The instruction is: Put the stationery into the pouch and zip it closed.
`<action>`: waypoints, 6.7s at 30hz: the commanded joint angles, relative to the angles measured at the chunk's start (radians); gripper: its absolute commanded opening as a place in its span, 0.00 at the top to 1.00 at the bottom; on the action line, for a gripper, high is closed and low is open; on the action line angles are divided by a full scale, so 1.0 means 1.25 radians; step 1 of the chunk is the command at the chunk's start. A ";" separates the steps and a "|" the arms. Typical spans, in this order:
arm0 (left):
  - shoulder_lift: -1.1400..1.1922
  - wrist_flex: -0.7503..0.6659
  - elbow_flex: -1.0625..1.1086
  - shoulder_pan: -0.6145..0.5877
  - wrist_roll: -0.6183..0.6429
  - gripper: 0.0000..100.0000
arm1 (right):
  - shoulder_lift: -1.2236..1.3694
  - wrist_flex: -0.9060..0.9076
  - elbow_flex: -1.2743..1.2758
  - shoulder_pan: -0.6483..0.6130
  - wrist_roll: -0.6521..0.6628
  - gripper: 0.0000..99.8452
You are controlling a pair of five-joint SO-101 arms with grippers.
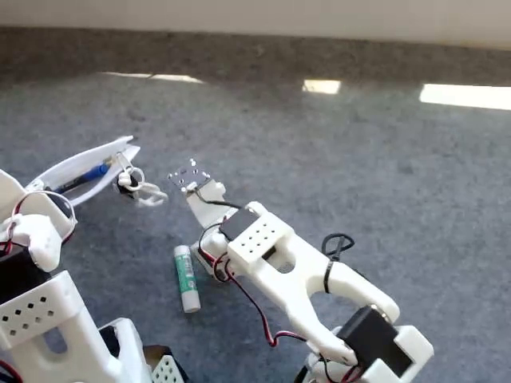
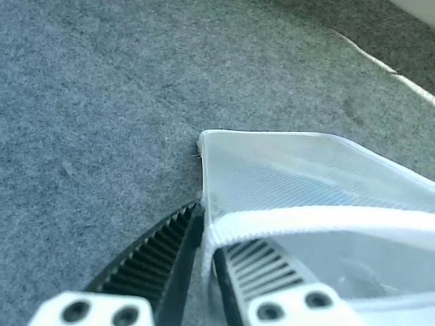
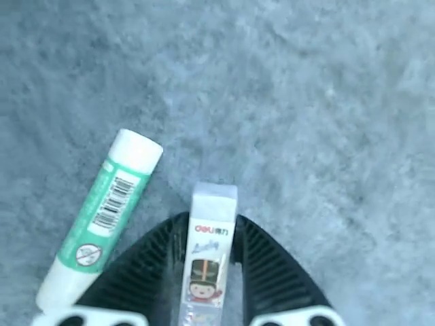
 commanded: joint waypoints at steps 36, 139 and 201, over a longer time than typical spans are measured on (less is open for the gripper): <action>-0.006 -0.002 0.010 0.235 -0.026 0.99 | -0.451 -0.150 0.080 0.090 -0.088 1.00; -0.001 -0.005 0.029 0.278 -0.029 0.99 | -0.188 -1.642 0.512 -0.067 0.110 1.00; -0.001 -0.005 0.029 0.278 -0.029 0.99 | -0.481 -1.328 0.617 -0.077 0.066 1.00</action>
